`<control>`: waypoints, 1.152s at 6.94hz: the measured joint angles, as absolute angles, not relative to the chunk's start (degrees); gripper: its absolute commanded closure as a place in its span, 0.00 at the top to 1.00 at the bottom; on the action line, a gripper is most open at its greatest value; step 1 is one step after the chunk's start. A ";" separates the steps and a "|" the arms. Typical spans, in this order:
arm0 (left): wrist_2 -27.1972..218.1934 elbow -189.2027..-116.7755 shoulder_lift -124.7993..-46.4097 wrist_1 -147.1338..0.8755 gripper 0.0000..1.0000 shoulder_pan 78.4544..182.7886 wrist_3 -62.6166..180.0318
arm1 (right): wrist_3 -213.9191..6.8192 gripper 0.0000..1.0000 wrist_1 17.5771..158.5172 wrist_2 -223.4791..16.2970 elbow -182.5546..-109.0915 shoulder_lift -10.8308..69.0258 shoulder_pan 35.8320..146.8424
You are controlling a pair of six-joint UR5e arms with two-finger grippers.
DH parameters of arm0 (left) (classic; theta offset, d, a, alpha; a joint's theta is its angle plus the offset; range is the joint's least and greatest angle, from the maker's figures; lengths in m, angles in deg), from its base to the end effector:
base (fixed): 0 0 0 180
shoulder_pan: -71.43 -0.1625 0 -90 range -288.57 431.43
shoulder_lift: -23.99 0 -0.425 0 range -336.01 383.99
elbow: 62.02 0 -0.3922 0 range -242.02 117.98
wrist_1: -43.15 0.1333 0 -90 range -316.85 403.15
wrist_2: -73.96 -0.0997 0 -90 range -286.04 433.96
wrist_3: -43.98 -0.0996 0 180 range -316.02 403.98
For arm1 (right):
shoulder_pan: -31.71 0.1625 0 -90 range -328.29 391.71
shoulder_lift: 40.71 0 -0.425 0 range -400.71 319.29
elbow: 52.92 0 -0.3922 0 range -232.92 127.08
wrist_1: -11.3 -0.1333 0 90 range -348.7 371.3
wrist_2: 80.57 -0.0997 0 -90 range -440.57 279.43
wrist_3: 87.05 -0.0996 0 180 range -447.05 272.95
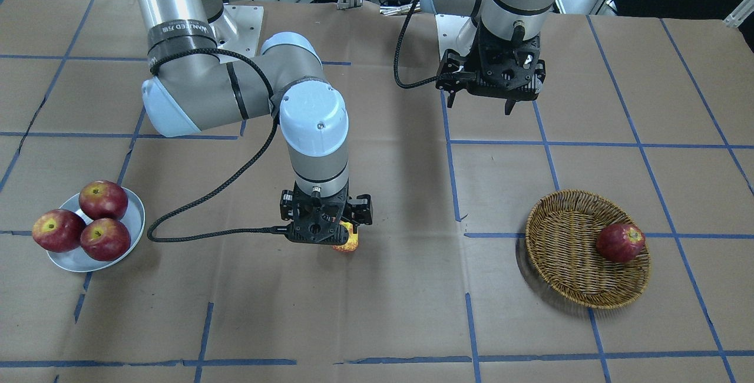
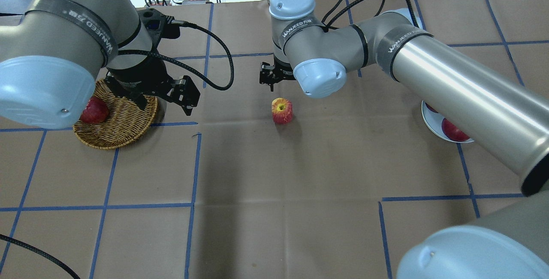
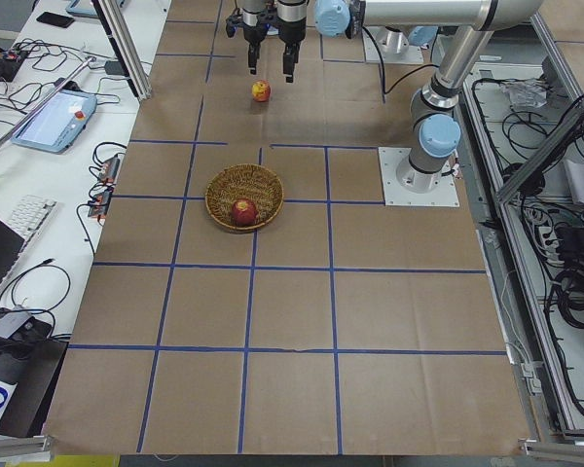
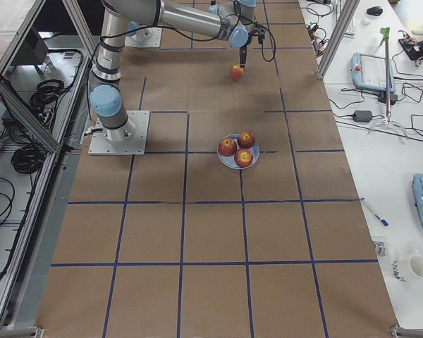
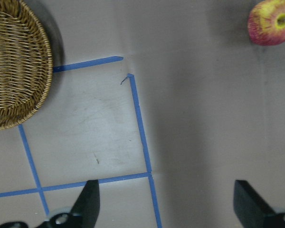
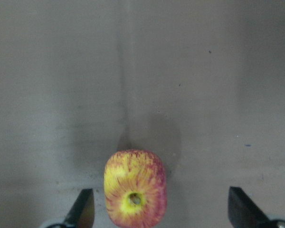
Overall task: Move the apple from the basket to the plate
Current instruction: 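Move the right gripper down over the apple while the left arm withdraws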
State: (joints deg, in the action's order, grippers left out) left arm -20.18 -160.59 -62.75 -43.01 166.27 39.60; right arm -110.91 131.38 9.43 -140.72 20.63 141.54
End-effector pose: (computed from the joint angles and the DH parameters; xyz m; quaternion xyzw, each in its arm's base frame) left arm -0.1648 -0.4512 0.4487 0.0808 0.9960 0.0127 0.0362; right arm 0.3495 -0.5763 0.2676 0.0351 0.9989 -0.0293 0.0118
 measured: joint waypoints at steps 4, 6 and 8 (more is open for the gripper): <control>-23.49 -159.99 -62.81 -42.98 0.99 166.27 40.10 | -110.72 1.00 134.84 9.33 -141.77 15.49 142.92; -23.31 -160.13 -63.31 -42.76 0.99 166.26 40.66 | -110.70 0.86 134.95 9.11 -143.59 15.31 142.78; -20.92 -160.82 -63.80 -42.57 0.99 166.31 42.42 | -110.84 0.59 134.96 9.03 -143.79 15.28 142.72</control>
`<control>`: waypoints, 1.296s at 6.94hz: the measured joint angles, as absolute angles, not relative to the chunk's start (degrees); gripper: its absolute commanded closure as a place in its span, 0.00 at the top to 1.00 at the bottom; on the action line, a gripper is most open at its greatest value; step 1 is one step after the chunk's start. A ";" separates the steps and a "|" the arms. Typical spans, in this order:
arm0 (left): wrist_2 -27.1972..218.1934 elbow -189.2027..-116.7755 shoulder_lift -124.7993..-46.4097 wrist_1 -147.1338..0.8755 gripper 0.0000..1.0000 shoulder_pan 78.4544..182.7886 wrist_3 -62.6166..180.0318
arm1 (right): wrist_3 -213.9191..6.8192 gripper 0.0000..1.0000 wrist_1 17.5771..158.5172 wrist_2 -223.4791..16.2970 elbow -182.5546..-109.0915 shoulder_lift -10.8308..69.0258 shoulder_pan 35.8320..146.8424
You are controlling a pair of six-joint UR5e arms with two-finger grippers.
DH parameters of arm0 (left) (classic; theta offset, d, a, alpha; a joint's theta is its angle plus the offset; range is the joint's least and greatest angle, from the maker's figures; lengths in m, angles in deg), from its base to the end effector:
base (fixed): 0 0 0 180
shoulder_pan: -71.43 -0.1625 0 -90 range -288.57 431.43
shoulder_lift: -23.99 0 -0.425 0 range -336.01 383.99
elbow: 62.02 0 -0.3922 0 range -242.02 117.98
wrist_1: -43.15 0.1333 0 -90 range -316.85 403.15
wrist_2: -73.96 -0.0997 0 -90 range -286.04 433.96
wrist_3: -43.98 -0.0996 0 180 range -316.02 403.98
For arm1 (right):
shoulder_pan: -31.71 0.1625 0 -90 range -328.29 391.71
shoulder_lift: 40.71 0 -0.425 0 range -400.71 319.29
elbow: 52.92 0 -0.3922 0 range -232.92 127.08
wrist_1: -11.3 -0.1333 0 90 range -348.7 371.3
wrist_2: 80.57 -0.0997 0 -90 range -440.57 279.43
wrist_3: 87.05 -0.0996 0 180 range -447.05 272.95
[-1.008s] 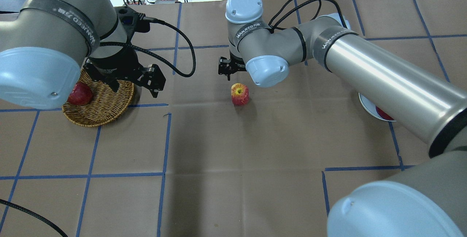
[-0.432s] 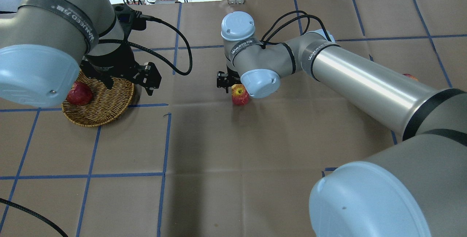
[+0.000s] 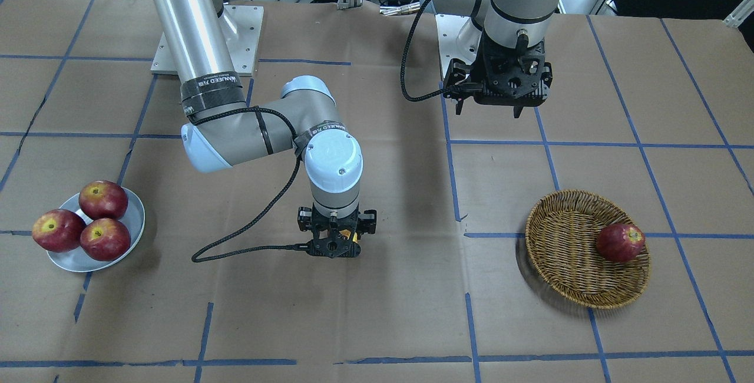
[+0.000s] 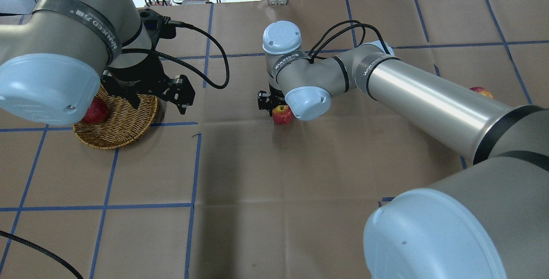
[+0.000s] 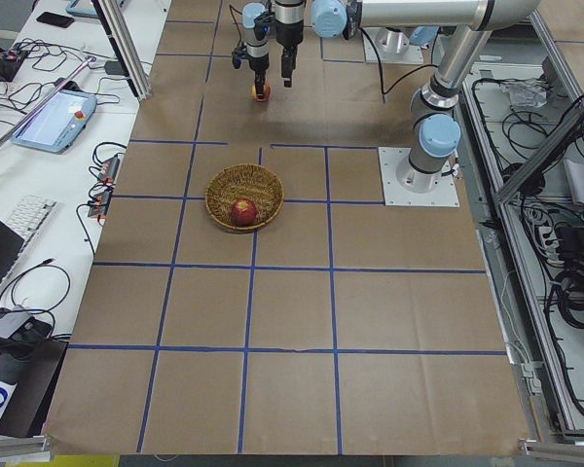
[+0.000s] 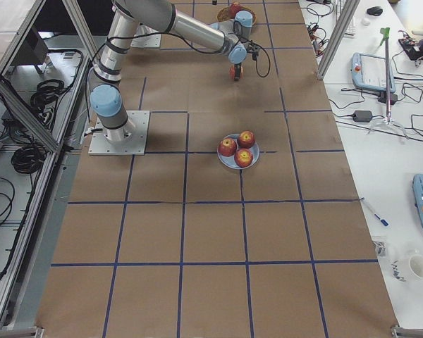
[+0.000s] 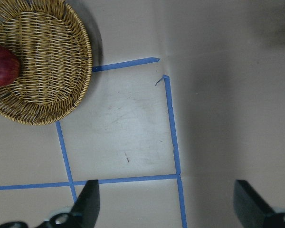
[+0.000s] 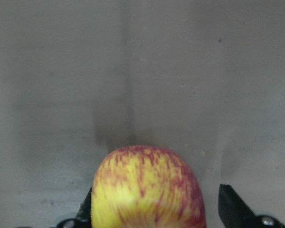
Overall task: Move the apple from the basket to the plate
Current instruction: 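Move the right gripper down over the apple while the left arm withdraws, then close the right gripper on the apple and lift it, then carry the apple with the right gripper over the white plate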
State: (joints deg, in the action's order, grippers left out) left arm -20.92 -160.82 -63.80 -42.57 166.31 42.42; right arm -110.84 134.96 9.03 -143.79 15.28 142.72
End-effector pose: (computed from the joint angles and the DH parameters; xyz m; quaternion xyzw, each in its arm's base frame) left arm -0.1643 -0.4565 0.4390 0.0570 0.9973 0.0189 0.0431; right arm 0.3606 -0.5653 0.1888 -0.0243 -0.9996 -0.0112 0.0008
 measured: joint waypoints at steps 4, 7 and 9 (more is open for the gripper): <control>-17.51 -161.10 -64.62 -42.01 0.99 166.27 44.13 | -110.73 0.59 136.03 9.26 -142.87 16.63 142.06; -16.85 -161.11 -64.67 -41.95 0.99 166.14 44.41 | -108.36 0.59 130.89 9.61 -142.19 22.86 137.64; -16.83 -161.18 -64.59 -41.97 0.99 166.09 44.28 | -98.92 0.59 124.62 9.83 -143.29 28.74 130.31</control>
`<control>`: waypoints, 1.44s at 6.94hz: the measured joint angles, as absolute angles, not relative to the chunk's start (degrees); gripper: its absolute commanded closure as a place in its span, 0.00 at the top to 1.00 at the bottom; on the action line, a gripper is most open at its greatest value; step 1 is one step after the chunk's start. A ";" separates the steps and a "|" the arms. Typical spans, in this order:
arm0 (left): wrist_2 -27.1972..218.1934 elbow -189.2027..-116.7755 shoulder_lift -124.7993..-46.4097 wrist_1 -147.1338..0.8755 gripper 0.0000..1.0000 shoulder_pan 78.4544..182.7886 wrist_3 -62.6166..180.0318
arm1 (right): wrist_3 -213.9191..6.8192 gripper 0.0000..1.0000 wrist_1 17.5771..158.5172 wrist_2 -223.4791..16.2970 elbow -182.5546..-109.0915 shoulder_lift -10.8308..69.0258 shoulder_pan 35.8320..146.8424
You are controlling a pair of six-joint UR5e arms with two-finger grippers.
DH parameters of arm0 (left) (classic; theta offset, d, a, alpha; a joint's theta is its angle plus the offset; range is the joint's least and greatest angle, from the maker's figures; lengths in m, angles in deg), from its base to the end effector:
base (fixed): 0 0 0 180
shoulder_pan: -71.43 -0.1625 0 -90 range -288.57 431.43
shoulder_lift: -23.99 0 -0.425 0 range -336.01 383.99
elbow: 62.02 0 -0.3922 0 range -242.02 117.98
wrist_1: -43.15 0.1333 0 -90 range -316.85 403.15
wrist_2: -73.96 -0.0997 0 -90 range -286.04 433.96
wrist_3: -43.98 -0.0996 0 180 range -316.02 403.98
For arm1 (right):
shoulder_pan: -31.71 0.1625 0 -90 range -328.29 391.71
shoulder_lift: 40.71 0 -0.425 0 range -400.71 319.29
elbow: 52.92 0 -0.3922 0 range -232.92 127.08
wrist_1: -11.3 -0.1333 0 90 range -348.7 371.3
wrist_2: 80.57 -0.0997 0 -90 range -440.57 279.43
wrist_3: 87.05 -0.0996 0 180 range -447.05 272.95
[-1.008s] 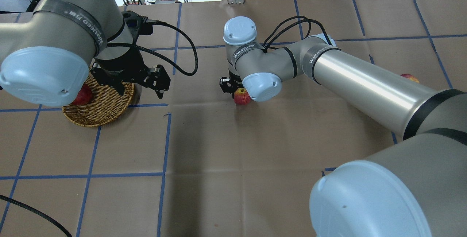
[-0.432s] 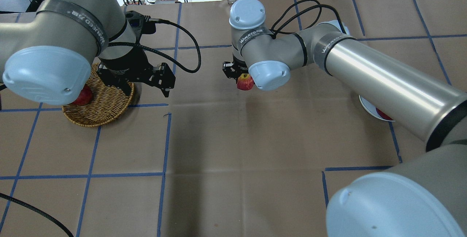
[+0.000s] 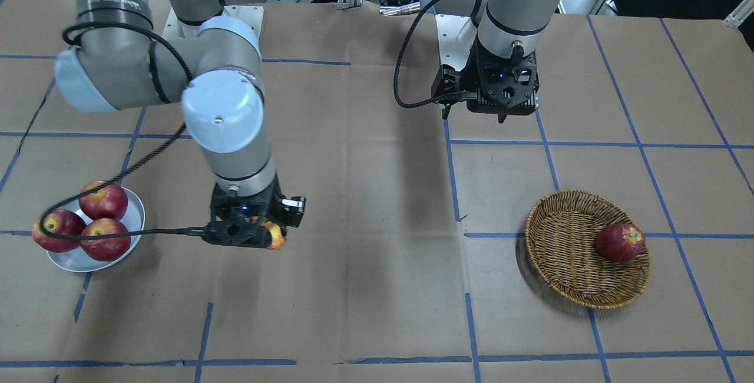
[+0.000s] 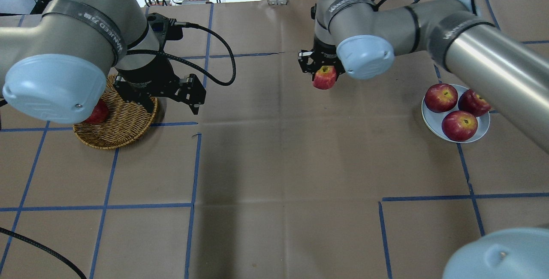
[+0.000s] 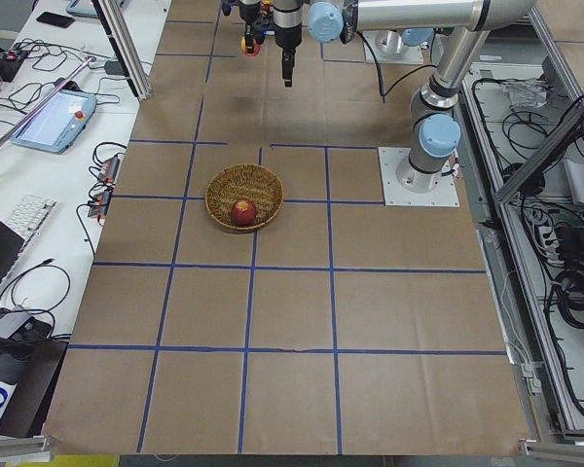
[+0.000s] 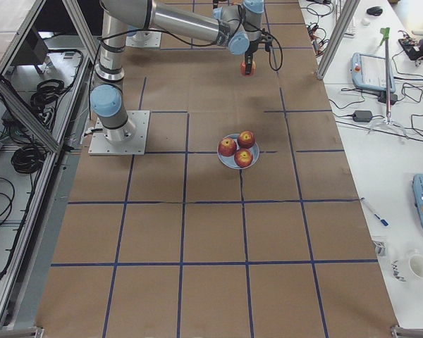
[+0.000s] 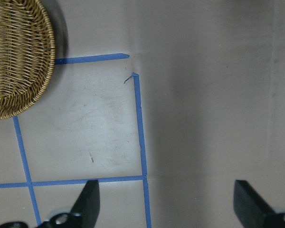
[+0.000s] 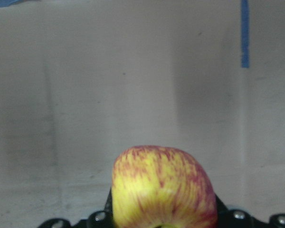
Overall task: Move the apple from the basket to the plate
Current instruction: 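Carry the apple with the right gripper over the white plate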
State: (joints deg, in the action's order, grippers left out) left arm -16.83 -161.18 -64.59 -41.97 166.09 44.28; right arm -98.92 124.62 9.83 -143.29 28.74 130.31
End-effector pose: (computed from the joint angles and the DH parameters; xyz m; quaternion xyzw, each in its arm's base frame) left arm -0.1699 -0.4604 0.4301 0.0382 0.9989 0.0246 0.0080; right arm 0.2237 -0.5925 0.3251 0.0286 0.9994 -0.0212 0.0003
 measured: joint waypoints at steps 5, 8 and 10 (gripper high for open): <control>-16.86 -161.16 -64.57 -41.97 0.99 166.09 44.02 | -62.27 0.59 123.31 10.01 -154.74 39.80 104.95; -16.83 -161.16 -64.59 -41.98 0.99 166.09 44.05 | -53.88 0.59 125.49 10.18 -155.60 37.59 98.74; -16.80 -161.10 -64.51 -42.01 0.99 166.08 44.06 | -53.28 0.59 127.39 11.48 -155.72 35.00 98.30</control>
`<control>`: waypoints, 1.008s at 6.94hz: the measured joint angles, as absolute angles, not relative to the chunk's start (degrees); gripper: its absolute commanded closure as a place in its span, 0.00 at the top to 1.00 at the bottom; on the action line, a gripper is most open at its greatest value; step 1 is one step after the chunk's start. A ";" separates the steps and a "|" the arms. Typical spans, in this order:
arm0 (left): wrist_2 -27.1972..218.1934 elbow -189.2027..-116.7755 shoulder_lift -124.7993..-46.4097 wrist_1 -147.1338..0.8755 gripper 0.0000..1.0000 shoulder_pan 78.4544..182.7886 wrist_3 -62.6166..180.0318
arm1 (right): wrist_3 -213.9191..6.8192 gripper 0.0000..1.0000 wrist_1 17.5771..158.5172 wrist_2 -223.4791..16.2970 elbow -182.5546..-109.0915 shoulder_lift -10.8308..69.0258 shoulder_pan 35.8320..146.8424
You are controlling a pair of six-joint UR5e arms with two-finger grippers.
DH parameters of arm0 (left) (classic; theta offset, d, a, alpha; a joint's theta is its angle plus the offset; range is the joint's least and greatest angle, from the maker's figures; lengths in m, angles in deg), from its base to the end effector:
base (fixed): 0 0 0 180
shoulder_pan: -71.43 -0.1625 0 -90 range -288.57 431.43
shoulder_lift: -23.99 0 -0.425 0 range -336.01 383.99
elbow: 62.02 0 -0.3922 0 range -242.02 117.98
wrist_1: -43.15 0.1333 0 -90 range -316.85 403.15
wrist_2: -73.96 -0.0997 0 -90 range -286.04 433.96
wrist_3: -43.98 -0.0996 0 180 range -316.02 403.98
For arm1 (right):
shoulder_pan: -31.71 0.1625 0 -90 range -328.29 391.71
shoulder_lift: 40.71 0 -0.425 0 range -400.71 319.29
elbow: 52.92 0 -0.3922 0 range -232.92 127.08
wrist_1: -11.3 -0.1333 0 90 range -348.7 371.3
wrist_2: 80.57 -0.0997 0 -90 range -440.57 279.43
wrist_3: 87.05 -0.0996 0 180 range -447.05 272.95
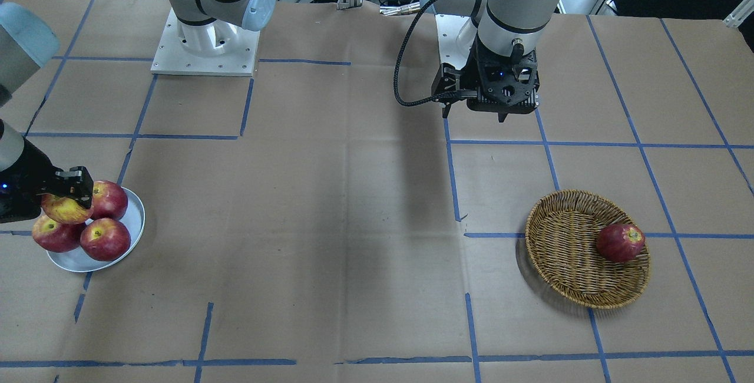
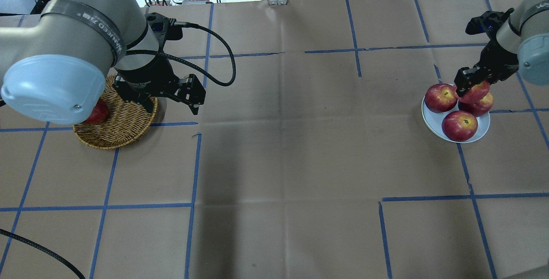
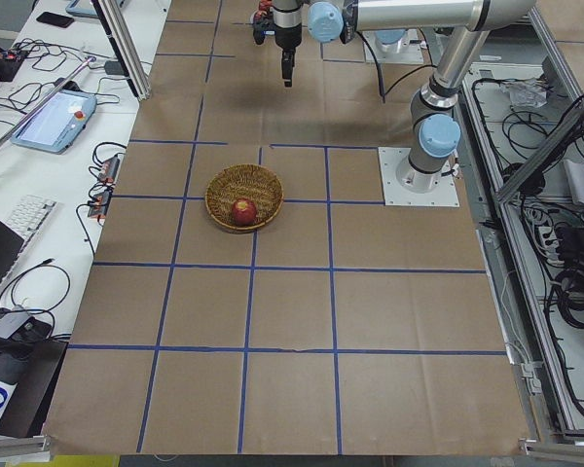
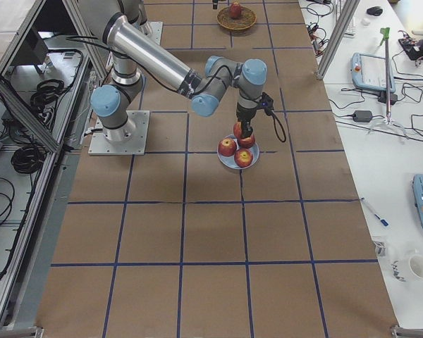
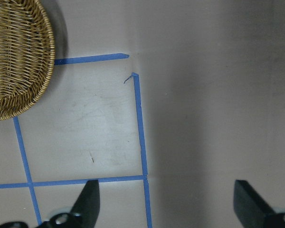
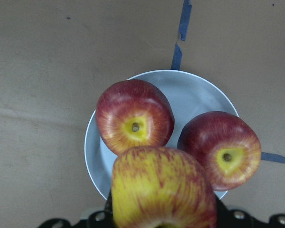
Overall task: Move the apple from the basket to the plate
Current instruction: 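Carry the apple with the right gripper over the white plate, then lower the apple onto the plate and open the right gripper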
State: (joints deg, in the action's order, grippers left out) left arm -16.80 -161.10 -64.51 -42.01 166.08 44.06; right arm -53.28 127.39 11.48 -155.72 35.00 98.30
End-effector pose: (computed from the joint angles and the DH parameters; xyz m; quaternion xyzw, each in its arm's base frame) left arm -0.1698 -0.4602 0.4314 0.0400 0.9989 0.0236 0.0076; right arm -0.1003 -0.5581 0.2945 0.0904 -0.9957 -0.0162 0.0115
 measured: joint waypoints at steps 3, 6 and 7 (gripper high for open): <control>-16.74 -161.07 -64.50 -42.02 0.99 166.03 44.07 | -53.37 0.60 127.90 12.55 -155.73 32.92 98.21; -16.74 -161.07 -64.43 -42.02 0.99 166.00 44.14 | -53.51 1.00 128.68 12.71 -155.67 32.15 97.88; -16.74 -161.07 -64.43 -42.02 0.99 166.00 44.15 | -53.67 1.00 128.74 12.77 -155.66 32.02 97.84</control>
State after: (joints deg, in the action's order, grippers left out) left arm -16.74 -161.07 -64.43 -42.02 166.00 44.15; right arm -53.67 128.74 12.77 -155.66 32.02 97.84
